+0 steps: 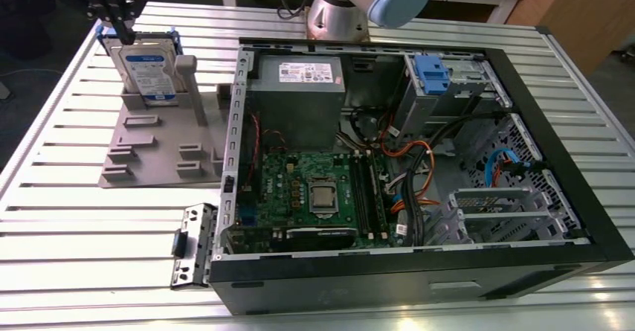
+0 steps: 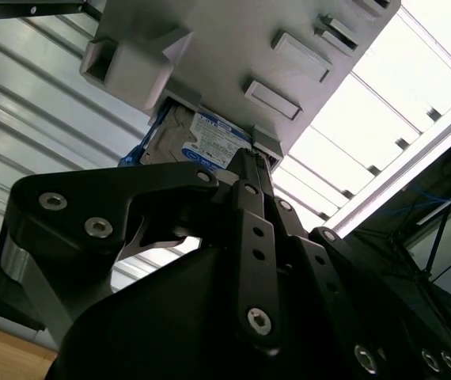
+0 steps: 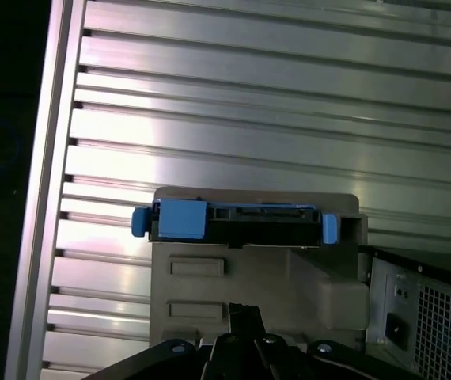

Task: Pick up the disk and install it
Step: 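Pick up the disk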

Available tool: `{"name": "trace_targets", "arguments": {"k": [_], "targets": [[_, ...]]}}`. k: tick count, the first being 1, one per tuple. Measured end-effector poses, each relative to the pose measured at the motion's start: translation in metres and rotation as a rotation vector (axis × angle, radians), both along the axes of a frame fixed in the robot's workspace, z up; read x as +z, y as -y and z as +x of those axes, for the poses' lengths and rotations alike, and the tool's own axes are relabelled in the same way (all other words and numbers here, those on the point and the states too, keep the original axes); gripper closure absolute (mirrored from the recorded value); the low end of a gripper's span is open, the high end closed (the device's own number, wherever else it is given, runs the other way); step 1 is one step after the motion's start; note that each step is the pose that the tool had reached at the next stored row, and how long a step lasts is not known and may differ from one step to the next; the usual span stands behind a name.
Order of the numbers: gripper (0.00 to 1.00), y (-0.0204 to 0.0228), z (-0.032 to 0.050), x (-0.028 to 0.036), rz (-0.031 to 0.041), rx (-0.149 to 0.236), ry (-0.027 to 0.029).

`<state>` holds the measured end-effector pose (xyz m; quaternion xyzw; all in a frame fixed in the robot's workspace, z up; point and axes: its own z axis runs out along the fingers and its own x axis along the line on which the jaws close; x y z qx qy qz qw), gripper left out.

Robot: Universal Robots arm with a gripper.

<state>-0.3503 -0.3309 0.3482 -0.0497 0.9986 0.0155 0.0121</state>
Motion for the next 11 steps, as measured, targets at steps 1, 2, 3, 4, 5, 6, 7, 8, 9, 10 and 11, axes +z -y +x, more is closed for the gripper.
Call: {"name": "trace_targets", "arguments": {"k": [1, 2, 3, 4, 5, 6, 7, 8, 9, 10, 11], "targets": [[0.9, 0.0, 0.0, 0.0, 0.0, 0.003, 0.0], [0.9, 0.0, 0.0, 0.0, 0.0, 0.006, 0.0], [0.9, 0.0, 0.0, 0.0, 0.0, 0.009, -0.0001], [0.9, 0.0, 0.0, 0.0, 0.0, 0.012, 0.0], [0.9, 0.0, 0.0, -0.0001, 0.0, 0.016, 0.0], [0.9, 0.0, 0.0, -0.0001, 0.0, 0.018, 0.0], [0.9, 0.0, 0.0, -0.0001, 0.0, 0.021, 0.0], [0.9, 0.0, 0.0, -0.0001, -0.0001, 0.023, 0.0], [0.9, 0.0, 0.0, -0.0001, -0.0001, 0.025, 0.0], [0.9, 0.0, 0.0, -0.0001, 0.0, 0.028, 0.0], [0.9, 0.0, 0.0, -0.0001, 0.0, 0.031, 0.0001]]}}
